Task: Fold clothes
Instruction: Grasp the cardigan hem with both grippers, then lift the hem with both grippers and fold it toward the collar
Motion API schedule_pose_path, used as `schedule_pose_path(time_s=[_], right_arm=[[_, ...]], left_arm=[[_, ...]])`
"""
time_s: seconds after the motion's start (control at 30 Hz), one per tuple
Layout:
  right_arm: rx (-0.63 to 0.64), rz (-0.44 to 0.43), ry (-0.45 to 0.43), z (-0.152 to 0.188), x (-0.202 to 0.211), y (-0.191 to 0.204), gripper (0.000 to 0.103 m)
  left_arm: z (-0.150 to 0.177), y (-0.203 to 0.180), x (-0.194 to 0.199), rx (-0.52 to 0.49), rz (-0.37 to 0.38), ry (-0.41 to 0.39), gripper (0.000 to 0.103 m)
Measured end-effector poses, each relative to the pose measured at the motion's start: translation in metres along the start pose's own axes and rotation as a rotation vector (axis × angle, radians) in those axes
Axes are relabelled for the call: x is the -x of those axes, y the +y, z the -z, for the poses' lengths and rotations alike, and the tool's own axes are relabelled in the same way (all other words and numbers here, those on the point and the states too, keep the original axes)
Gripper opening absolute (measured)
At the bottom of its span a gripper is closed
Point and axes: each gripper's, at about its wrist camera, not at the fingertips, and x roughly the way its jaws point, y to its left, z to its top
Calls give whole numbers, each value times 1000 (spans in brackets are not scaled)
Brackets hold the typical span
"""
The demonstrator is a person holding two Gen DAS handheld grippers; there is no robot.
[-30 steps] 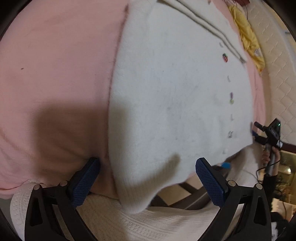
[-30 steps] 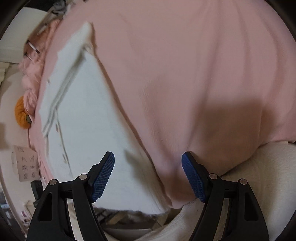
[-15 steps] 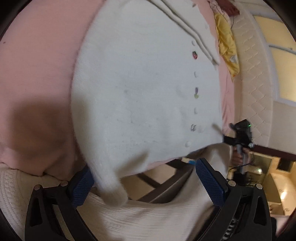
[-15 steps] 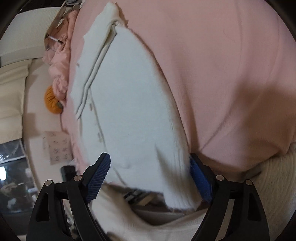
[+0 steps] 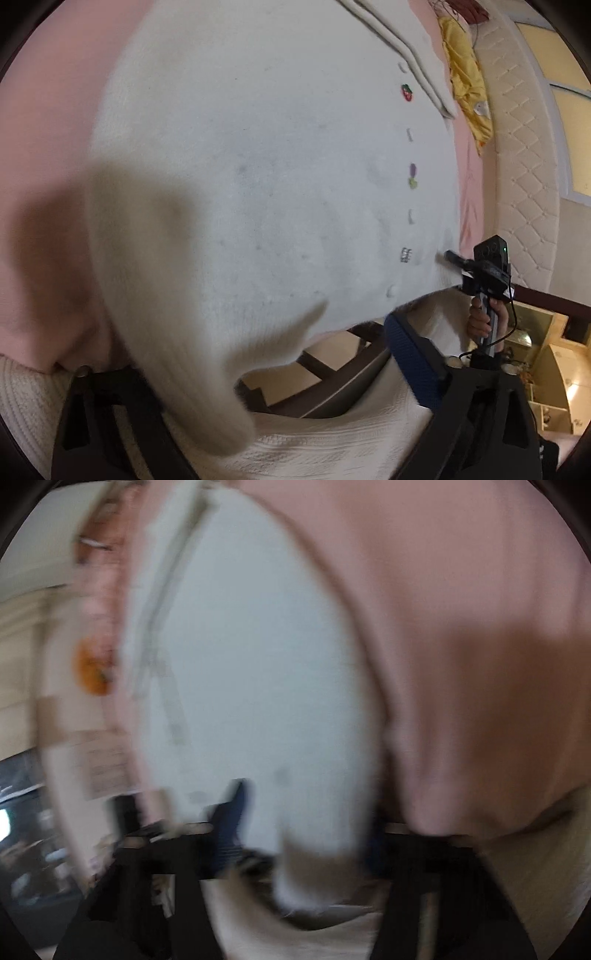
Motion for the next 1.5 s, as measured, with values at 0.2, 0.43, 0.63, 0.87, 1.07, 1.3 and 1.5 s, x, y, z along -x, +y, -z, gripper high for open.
schedule_pose_path(time_s=[0.2, 0.43, 0.63, 0.87, 1.07, 1.3, 1.5], right_arm=[[32, -41, -59, 6, 14, 5, 16], [136, -49, -116, 13, 23, 36, 14], [262, -34, -220, 13, 43, 59, 14], [432, 94, -422, 0, 63, 101, 13], [548, 247, -578, -28, 74, 139, 13], [615, 334, -635, -105, 65, 188, 13], [595, 350, -629, -196, 58, 221, 13]], left_arm=[[6, 20, 4, 69, -44, -34, 21], [13, 5, 22, 62, 75, -115, 15], [6, -16, 48, 33, 125, -303, 15], [-26, -39, 69, 18, 32, -558, 15], [-69, -60, 92, -22, -156, -755, 15], [-141, -68, 120, -30, -241, -838, 15], [-232, -85, 139, -35, -290, -842, 14]])
